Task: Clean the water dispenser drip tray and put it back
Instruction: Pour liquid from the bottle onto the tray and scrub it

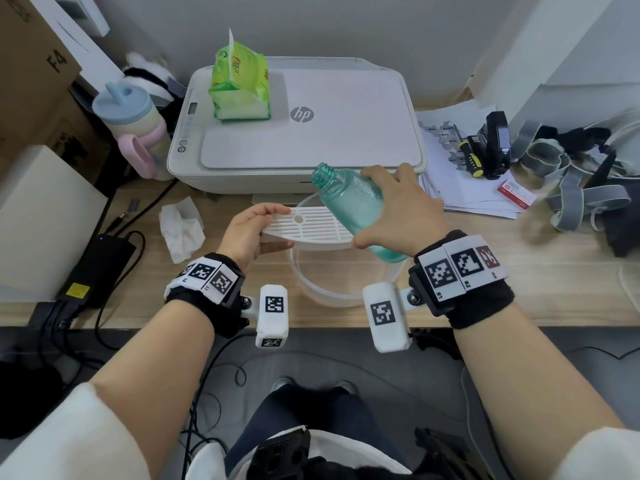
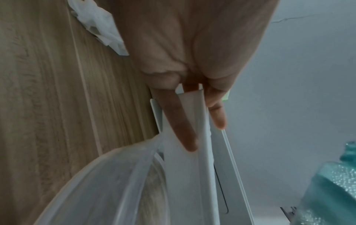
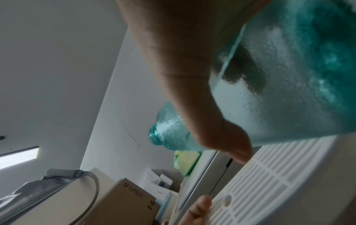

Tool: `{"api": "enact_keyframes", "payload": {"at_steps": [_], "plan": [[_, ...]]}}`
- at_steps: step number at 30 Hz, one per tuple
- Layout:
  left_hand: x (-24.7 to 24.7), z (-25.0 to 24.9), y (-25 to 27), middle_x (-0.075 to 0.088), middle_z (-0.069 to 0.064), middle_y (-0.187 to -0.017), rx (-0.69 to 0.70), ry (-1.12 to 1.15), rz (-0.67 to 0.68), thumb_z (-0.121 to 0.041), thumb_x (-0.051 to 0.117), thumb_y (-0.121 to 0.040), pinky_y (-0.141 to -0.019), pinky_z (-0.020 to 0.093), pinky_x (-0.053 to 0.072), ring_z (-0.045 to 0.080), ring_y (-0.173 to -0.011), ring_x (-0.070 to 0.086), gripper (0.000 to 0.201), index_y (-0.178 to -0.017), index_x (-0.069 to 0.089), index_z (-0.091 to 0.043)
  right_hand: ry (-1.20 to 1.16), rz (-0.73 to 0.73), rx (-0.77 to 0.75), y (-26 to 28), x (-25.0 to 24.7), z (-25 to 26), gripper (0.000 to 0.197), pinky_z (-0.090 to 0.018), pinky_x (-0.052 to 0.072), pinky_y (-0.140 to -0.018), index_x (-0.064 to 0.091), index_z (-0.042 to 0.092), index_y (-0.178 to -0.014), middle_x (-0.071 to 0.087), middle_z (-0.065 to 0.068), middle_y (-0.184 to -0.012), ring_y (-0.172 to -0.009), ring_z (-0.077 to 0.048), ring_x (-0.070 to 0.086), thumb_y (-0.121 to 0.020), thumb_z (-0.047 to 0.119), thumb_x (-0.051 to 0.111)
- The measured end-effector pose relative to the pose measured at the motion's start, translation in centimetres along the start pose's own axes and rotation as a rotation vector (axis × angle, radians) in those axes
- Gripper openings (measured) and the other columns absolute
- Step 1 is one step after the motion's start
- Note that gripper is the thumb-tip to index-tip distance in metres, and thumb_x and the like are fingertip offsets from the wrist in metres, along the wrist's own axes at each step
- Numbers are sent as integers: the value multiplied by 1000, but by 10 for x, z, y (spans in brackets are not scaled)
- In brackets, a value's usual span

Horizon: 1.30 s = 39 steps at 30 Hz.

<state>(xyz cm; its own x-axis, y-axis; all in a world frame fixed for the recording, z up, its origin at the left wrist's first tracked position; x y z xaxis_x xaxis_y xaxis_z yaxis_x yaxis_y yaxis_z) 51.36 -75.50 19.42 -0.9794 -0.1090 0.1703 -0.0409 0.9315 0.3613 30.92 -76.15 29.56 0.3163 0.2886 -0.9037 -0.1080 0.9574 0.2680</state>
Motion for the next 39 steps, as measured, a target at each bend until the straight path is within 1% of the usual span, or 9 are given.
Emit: {"api": "enact_keyframes", "payload": {"at_steps": [5, 8, 13, 18, 24, 27, 30, 34, 39], "plan": [[0, 1, 3, 61, 7, -96, 22, 3, 61, 2, 56, -84, -59, 24, 58, 20, -86, 63, 17, -78, 59, -14, -8, 0, 6, 0, 0, -2, 89, -49, 35, -93, 31, 37, -130, 33, -3, -123, -102, -30, 52, -54, 37, 77], [-1, 1, 5, 65, 4, -102, 105, -152, 99, 12, 71, -64, -70, 22, 58, 14, -86, 67, 39, -82, 57, -19, -5, -1, 7, 0, 0, -3, 89, -49, 35, -92, 31, 37, -130, 33, -3, -123, -103, -29, 51, -54, 37, 77], [-1, -2, 5, 62, 2, -104, 166, -202, 79, 20, 69, -61, -69, 17, 56, 16, -94, 62, 46, -82, 57, -20, 7, 3, 5, -2, 1, 0, 90, -51, 35, -94, 31, 37, -130, 33, -3, -123, -100, -30, 53, -54, 37, 78], [2, -2, 6, 60, 2, -110, 196, -267, 106, 15, 68, -67, -87, 20, 52, 15, -103, 57, 55, -102, 57, -26, 28, 17, 5, -3, 4, 1, 91, -51, 37, -95, 30, 38, -131, 33, -3, -123, -99, -30, 53, -54, 37, 77], [-6, -13, 8, 57, -3, -107, 231, -177, 88, 19, 65, -66, -78, 18, 54, 7, -99, 59, 79, -129, 39, -22, 64, 23, -20, -4, 6, 5, 90, -47, 37, -90, 31, 38, -131, 33, -3, -121, -99, -29, 53, -53, 36, 76], [-5, -27, 7, 59, -2, -106, 270, -215, 91, 18, 68, -64, -80, 18, 54, 12, -100, 58, 72, -121, 40, -15, 126, 23, -49, -4, 4, 11, 90, -45, 37, -88, 31, 38, -132, 33, -4, -121, -99, -29, 53, -54, 37, 76], [-4, -36, 7, 61, 1, -105, 287, -219, 124, 10, 75, -59, -80, 21, 55, 20, -102, 59, 61, -102, 46, -21, 192, 31, -74, -5, 3, 18, 91, -46, 37, -88, 30, 38, -131, 32, -5, -121, -97, -28, 53, -53, 38, 76], [-1, -42, 9, 63, 0, -102, 293, -246, 148, -20, 80, -42, -75, 21, 56, 8, -91, 63, 61, -93, 46, -24, 247, 39, -102, -5, 4, 27, 88, -46, 35, -87, 33, 37, -128, 33, -5, -120, -97, -29, 54, -52, 36, 76], [1, -43, 7, 62, 2, -99, 294, -268, 159, -16, 81, -43, -75, 19, 55, 15, -91, 61, 60, -91, 46, -23, 312, 36, -123, -5, 5, 34, 86, -47, 35, -87, 35, 38, -128, 34, -6, -120, -96, -28, 53, -52, 33, 75]]}}
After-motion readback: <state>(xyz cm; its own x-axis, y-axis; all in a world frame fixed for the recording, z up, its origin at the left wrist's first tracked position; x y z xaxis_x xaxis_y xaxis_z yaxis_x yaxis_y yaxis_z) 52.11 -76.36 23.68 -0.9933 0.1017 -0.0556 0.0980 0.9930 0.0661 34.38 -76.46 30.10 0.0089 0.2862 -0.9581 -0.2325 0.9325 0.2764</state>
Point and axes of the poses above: each hand's wrist, its own y-axis away from the middle knuckle, its own x-axis out of the palm, z = x × y, the point moved 8 cm from there along -y, towards the middle knuckle
